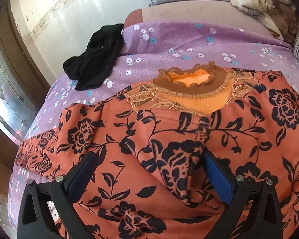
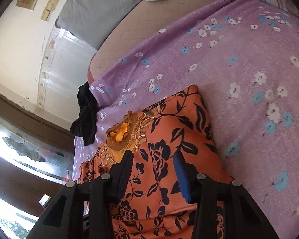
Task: Fold small clothes
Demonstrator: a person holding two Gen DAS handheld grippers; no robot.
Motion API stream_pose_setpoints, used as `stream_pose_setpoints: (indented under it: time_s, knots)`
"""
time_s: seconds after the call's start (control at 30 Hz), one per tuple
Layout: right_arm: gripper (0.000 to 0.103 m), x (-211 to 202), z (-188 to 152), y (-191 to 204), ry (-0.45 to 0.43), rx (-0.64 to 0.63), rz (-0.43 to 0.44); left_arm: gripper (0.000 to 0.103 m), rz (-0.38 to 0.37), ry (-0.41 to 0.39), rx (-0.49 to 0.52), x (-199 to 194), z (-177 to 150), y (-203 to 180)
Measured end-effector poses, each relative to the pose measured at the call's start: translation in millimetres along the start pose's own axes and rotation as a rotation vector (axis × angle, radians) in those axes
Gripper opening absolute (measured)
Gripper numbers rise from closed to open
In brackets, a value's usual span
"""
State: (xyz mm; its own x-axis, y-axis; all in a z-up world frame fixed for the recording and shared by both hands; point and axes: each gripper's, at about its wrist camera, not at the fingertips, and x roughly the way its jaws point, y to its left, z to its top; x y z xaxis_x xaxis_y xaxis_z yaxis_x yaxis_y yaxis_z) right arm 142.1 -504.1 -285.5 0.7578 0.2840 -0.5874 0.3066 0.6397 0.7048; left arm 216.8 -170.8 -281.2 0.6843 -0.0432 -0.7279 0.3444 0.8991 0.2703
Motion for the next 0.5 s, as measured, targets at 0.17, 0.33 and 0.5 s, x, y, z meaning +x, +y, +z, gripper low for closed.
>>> stream_pose_setpoints:
  time_s: [0.17, 0.33, 0.5]
  knots:
    - [0.046, 37.6, -16.3, -10.6, 0.127, 0.001, -0.126, 0.065, -0.115, 0.121, -0.232, 18.3, -9.3, 63.9]
    - [0.039, 42.4, -19.8, -16.3, 0.146, -0.001, -0.147, 0.050, -0.048, 0.132, -0.356, 12.5, -14.9, 115.1]
    - [0.039, 43.8, -21.6, -15.7, 0.146, -0.005, -0.152, 0.059, -0.124, 0.183, -0.524, 16.7, -25.1, 160.0]
